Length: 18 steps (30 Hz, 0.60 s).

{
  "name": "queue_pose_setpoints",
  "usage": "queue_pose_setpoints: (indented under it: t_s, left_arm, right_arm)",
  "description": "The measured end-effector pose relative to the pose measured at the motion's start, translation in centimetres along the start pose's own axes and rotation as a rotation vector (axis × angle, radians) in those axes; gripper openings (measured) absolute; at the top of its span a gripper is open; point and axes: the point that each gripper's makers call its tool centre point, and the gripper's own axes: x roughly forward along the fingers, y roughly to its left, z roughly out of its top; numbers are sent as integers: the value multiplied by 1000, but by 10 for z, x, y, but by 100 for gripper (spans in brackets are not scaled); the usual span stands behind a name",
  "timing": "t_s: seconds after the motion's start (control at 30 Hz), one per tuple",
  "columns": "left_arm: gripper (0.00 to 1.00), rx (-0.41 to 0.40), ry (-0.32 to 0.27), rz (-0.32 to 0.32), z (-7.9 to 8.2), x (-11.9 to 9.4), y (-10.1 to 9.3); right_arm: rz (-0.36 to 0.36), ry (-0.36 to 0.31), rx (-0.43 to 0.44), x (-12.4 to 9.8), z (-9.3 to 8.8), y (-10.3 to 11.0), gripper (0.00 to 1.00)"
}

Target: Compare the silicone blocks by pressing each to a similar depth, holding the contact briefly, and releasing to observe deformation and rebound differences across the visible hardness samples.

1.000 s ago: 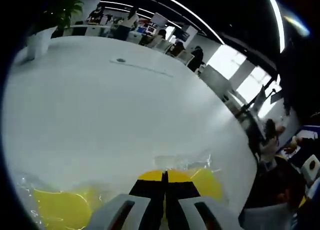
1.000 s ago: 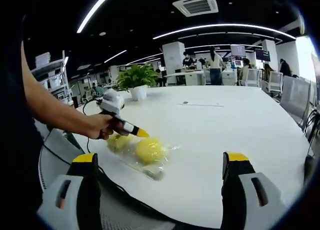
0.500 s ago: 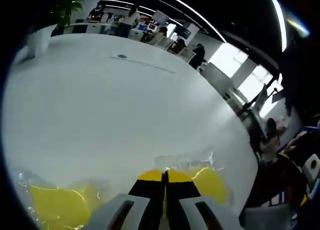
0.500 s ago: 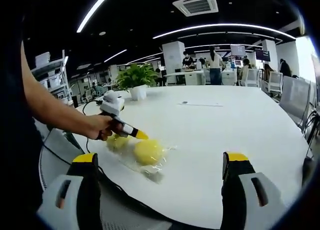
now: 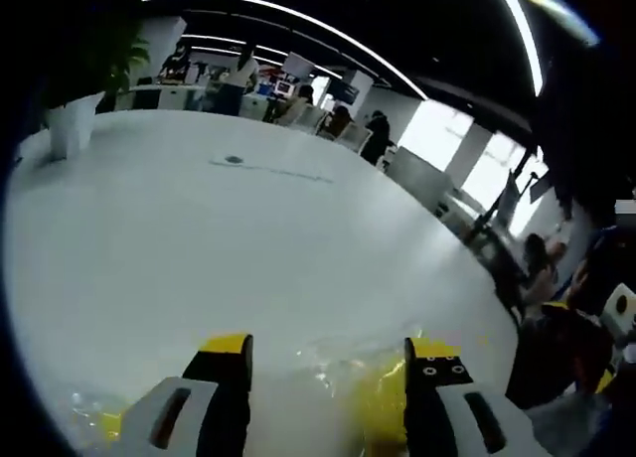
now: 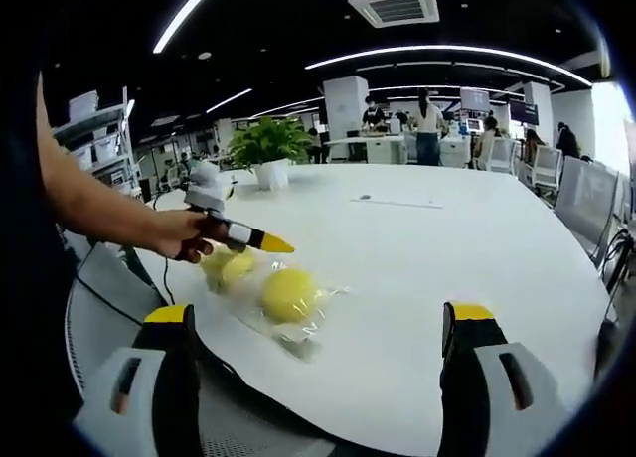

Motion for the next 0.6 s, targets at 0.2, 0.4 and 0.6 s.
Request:
queue_pose_setpoints:
  t_s: [0.2,0.4,0.6]
  left_arm:
    - [97,160,-91,-127,34,-33,-12]
    - [100,284,-98,-130,43,-88,5]
    - [100,298,-101,-96,34,-138,29]
  right_arm:
    - [20,7,-14,8,5,3,97]
    - [41,13,-30,19,7,5,97]
    - [45,27,-56,29,8,6,97]
